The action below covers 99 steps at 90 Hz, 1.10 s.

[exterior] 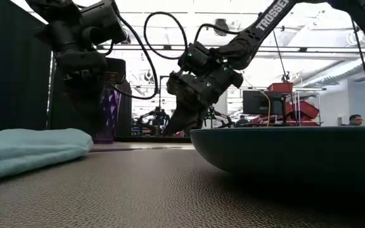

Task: Set table place
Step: Move the iridescent knife to the bottom right of the table

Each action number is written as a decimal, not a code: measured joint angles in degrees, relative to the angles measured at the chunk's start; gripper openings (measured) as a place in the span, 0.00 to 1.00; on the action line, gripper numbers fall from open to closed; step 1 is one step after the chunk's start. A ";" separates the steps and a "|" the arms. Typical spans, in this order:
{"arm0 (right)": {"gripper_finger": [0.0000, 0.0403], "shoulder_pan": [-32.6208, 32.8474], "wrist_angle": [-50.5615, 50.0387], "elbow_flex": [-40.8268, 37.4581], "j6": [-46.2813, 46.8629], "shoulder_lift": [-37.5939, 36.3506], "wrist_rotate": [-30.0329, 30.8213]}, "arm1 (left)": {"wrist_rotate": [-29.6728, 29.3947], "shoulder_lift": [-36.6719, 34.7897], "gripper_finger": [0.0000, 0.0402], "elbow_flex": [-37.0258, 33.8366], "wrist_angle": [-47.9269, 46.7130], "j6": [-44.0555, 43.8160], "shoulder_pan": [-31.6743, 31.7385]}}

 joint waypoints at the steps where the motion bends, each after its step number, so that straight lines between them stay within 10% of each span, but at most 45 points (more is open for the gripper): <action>1: 0.01 0.00 0.07 0.01 -0.01 -0.01 0.07 | -0.02 0.00 0.00 0.00 -0.01 0.00 0.00; 99: 0.00 -1.53 -2.94 0.19 1.05 3.48 2.61 | 3.00 0.44 0.04 0.00 0.35 3.04 -0.28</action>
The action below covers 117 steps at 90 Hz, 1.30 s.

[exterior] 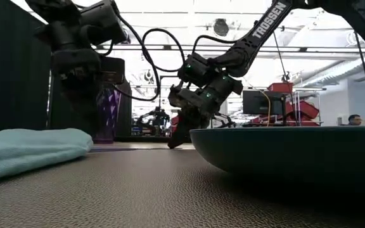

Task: Set table place
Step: Move the iridescent knife to the bottom right of the table

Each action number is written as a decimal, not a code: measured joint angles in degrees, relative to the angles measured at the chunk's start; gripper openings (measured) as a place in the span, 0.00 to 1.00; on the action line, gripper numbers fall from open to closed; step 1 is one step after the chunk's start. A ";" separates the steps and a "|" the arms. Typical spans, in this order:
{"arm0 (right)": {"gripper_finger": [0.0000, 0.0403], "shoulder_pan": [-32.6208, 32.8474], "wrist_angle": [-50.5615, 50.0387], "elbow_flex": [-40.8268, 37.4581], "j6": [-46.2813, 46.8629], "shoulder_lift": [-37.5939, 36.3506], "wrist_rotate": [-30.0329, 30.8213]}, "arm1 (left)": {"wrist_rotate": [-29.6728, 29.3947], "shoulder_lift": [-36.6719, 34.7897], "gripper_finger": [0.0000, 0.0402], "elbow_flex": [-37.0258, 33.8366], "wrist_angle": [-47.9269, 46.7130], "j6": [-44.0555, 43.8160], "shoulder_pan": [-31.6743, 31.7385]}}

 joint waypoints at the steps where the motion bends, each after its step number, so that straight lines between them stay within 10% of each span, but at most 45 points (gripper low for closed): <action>1: 0.00 0.00 0.00 0.00 0.00 0.00 -0.09 | 0.00 0.00 0.05 0.00 0.05 0.00 0.01; 46: 0.00 -0.02 -0.08 -0.10 -0.20 0.09 -1.37 | -3.13 6.09 0.47 0.00 1.47 -7.46 0.02; 82: 0.00 -0.26 -0.15 -0.15 -0.20 0.15 -2.52 | -4.10 8.57 0.45 0.20 2.27 -7.38 -1.45; 117: 0.00 -0.35 -0.13 -0.17 -0.02 0.13 -2.68 | -9.66 8.70 0.15 0.09 2.59 -6.13 -5.34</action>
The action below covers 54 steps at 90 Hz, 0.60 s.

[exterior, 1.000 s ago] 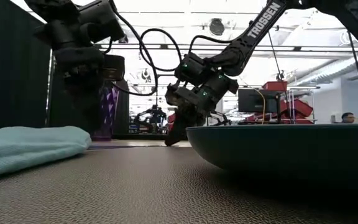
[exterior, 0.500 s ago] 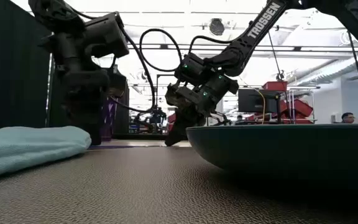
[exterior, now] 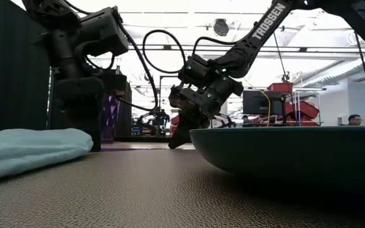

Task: Set table place
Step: Move the iridescent knife to the bottom right of the table

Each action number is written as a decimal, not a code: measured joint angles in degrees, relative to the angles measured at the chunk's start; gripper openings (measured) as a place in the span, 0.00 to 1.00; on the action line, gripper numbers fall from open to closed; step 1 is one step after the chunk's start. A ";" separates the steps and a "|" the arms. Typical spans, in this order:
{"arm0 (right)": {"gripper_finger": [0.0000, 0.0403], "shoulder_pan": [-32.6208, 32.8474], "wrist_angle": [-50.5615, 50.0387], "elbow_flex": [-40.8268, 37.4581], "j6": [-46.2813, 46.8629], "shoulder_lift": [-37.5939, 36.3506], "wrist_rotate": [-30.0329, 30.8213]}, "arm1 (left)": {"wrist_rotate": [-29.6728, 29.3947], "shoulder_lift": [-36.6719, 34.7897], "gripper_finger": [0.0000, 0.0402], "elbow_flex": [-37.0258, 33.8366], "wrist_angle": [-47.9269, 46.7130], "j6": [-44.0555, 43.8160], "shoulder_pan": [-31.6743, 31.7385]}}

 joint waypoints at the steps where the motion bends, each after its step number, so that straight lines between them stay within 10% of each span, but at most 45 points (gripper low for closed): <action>1: 0.00 0.00 0.00 0.00 0.00 -0.03 0.00 | -0.03 0.01 0.15 0.00 0.01 -0.01 -0.04; 54: 0.00 -0.04 0.29 -0.04 -0.15 -0.39 0.39 | -3.47 -0.27 0.00 1.38 -0.05 2.71 -0.54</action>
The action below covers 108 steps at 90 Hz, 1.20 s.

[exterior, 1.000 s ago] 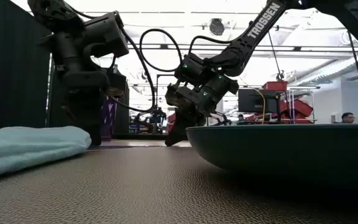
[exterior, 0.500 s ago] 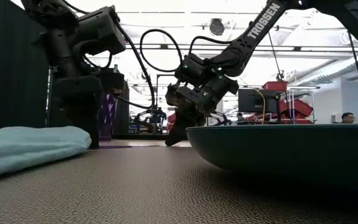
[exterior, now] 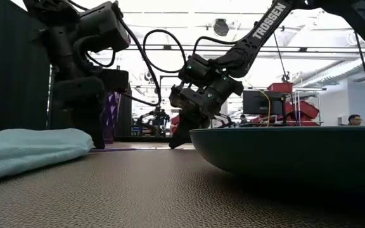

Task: Set table place
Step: Move the iridescent knife to the bottom right of the table

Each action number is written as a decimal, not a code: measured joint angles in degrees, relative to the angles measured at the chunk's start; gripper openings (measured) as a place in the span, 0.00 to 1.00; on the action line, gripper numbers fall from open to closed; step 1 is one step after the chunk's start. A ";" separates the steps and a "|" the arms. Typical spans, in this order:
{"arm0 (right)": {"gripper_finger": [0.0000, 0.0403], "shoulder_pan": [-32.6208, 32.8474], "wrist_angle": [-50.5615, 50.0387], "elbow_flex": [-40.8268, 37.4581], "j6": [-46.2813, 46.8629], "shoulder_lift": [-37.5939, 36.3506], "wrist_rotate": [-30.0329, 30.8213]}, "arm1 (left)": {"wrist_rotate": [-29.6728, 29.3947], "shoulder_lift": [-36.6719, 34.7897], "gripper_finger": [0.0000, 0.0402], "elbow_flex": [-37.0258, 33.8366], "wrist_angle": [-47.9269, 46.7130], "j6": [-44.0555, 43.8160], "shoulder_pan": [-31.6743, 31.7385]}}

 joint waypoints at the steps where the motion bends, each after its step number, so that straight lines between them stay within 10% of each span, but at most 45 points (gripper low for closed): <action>1: 0.00 0.00 0.01 0.00 0.00 0.00 0.00 | 0.52 0.00 0.00 0.00 0.15 -0.03 0.02; 108: 0.00 -1.05 1.02 0.02 12.83 -0.02 -0.02 | 0.87 -0.29 0.24 0.97 -0.49 -1.10 4.14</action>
